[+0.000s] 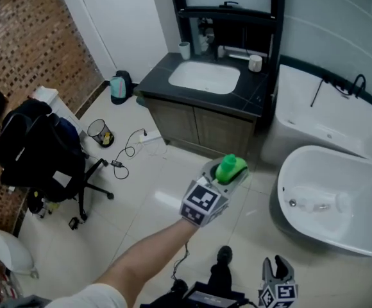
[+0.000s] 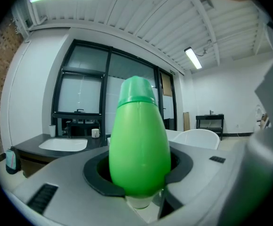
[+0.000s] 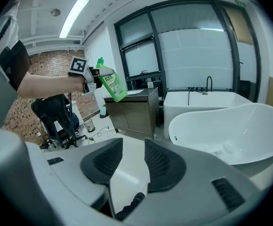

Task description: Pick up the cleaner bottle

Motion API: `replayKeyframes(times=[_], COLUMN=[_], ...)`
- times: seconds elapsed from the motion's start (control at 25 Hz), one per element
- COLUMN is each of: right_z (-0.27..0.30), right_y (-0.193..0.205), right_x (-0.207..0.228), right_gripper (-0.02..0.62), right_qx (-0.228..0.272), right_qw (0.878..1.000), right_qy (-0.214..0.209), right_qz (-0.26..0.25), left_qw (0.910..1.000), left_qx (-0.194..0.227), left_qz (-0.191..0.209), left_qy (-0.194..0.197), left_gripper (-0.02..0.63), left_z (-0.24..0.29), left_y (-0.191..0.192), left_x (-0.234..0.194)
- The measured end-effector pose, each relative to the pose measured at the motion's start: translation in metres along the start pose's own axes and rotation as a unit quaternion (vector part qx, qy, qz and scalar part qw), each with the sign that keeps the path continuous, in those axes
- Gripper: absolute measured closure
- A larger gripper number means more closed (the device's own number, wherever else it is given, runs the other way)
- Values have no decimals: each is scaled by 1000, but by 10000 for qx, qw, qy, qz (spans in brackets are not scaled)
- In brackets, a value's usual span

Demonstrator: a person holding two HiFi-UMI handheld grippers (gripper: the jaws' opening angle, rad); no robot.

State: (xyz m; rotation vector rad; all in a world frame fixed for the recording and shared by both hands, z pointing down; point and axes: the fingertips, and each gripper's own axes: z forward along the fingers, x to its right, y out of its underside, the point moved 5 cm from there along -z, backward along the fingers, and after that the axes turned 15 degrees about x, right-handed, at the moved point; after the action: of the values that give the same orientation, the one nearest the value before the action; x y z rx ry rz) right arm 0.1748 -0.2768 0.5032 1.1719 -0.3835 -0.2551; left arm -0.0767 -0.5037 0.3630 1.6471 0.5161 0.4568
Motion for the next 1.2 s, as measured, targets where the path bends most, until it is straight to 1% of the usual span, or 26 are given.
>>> replayKeyframes(times=[0.16, 0.28, 0.56, 0.76, 0.92, 1.2], right_z=[-7, -11, -27, -35, -45, -59], right_y=[-24, -39, -65, -87, -103, -124], right_x=[-9, -20, -42, -51, -51, -71], right_gripper=[442, 442, 442, 442, 442, 442], right_qx=[95, 168, 399, 629, 849, 1197], right_qw=[9999, 9998, 9985, 9965, 9943, 9900], right_qy=[4, -5, -62, -43, 31, 31], right_qz=[-53, -133, -366, -555, -644, -742], left_qw=[9999, 9998, 9986, 9969, 9952, 9904], left_qx=[96, 101, 513, 740, 929, 1309], left_qz=[34, 177, 111, 272, 315, 448], left_qy=[-42, -5, -19, 35, 38, 5], left_gripper=[437, 437, 437, 437, 437, 437], left_z=[-18, -30, -42, -48, -56, -91], left_y=[-30, -49, -100, -140, -166, -205], left_x=[-1, -3, -4, -6, 1, 10])
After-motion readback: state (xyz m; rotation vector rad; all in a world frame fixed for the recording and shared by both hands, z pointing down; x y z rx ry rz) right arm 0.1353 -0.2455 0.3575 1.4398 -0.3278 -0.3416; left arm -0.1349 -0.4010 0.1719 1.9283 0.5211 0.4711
